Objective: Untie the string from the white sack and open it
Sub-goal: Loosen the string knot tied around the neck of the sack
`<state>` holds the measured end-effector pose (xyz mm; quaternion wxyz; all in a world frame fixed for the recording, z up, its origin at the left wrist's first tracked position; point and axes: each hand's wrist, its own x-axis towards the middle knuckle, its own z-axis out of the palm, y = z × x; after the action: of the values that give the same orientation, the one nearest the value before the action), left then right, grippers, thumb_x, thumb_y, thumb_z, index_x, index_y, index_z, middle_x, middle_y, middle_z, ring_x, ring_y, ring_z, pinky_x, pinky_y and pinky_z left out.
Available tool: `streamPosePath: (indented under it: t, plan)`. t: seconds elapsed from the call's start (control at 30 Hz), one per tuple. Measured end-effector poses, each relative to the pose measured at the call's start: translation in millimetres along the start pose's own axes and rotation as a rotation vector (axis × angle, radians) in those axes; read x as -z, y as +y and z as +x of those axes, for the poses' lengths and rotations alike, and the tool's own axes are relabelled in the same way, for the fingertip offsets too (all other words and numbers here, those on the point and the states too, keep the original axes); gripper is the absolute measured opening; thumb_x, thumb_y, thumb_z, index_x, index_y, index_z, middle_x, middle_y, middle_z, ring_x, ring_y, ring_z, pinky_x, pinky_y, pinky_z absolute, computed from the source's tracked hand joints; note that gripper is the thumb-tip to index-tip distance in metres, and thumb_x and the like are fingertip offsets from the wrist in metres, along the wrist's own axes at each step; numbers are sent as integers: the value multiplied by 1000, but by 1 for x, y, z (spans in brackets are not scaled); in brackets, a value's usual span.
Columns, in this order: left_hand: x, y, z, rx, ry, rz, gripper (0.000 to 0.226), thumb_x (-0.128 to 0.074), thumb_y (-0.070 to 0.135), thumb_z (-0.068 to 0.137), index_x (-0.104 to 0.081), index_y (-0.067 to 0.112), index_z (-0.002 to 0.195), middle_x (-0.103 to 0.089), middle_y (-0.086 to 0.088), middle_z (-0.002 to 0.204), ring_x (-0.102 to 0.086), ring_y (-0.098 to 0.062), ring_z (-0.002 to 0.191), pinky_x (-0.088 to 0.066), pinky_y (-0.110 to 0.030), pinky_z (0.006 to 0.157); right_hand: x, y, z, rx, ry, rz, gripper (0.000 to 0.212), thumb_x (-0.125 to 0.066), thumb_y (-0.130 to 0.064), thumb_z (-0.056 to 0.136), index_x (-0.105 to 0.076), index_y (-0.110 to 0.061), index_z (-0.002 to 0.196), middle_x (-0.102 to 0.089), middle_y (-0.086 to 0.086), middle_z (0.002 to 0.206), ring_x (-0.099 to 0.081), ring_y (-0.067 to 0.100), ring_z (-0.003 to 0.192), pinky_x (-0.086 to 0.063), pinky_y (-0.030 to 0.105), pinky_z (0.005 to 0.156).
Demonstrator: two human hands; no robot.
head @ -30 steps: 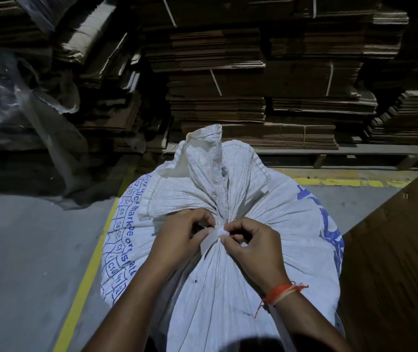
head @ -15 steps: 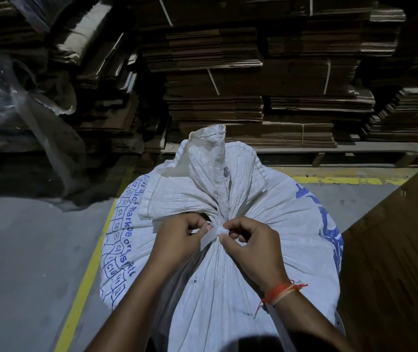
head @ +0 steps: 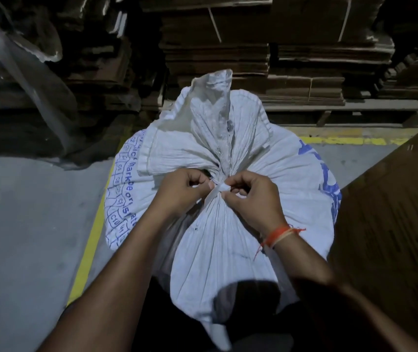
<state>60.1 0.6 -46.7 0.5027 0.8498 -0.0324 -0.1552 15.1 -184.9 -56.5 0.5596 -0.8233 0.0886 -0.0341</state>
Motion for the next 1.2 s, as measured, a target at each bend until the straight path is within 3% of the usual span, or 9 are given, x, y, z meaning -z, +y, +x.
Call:
streamPosePath:
  t: [0.1,0.2,0.73,0.9,1.07,1.2]
  plan:
    - [0,-4,2,-4,-6,8,15,-77,30,89,-77,18,79,-67,9,56,-57,-12,54,-49,-36,63,-1,3,1,15,4,-13,11,-85,-14,76,-77,-18,83,-74,-4,73,-65,10,66,-57,29,70]
    - [-1,-5,4,-12,4,49,16,-77,29,90,-77,17,79,-67,12,57,-55,-2,53,-47,-33,66,-1,5,2,31,3,-41,13,-85,-14,75,-77,-19,84,-76,-2,77,-70,19,75,-59,32,73]
    - [-3,-1,2,-20,34,130,15,-75,27,92,-79,16,82,-67,17,58,-52,7,52,-41,-23,60,-7,8,-3,63,46,-29,13,-84,-13,77,-78,-19,87,-77,-8,81,-72,5,78,-58,18,77]
    - [-4,1,1,-91,89,181,16,-73,24,94,-79,14,84,-77,9,78,-60,11,66,-40,-6,60,-9,7,-11,100,89,14,17,-84,-15,79,-77,-21,93,-75,-9,82,-70,3,81,-54,13,77]
    - [-4,-1,0,-120,79,194,18,-73,27,94,-77,17,81,-76,10,75,-63,6,68,-43,-11,63,-10,10,-11,159,103,-28,18,-84,-17,79,-76,-21,95,-77,-9,89,-74,6,87,-62,28,85]
    - [-3,-5,1,-121,29,119,18,-73,29,93,-77,16,80,-75,9,71,-62,4,66,-51,-28,70,-13,12,-11,207,118,-52,15,-83,-11,79,-76,-20,88,-75,-8,84,-73,9,83,-62,32,79]
